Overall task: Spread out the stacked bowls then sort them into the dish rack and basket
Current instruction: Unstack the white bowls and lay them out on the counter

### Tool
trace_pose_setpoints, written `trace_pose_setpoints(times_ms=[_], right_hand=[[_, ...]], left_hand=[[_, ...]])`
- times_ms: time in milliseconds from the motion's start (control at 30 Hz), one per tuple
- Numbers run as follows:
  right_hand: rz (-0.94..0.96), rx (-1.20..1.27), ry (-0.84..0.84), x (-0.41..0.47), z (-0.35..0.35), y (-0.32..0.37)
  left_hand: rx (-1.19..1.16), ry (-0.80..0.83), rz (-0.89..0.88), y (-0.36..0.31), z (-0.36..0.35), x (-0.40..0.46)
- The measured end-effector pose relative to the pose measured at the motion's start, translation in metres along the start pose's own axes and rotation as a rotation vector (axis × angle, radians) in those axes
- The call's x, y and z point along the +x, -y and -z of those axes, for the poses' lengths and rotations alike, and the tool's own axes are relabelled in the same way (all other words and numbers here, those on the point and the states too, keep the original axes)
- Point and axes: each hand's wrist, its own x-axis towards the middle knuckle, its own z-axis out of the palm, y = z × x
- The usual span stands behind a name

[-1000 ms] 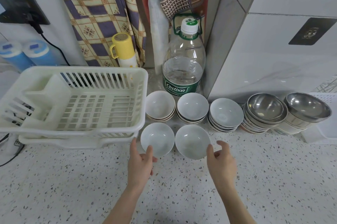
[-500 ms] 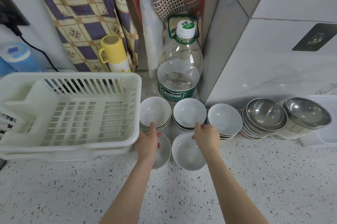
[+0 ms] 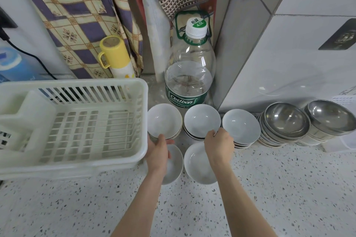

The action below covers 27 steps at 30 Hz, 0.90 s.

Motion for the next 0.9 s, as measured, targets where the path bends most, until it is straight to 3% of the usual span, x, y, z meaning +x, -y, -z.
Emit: trace_pose_setpoints(times_ms=[633, 900], right_hand=[[0.196, 0.042, -0.133, -0.001, 0.003, 0.006], [0.207, 0.205, -0.225, -0.011, 0.022, 0.0]], left_hand=[[-0.153, 0.039, 0.124, -0.011, 0.004, -0.008], [-0.297, 0.095, 0.066, -0.005, 0.006, -0.026]])
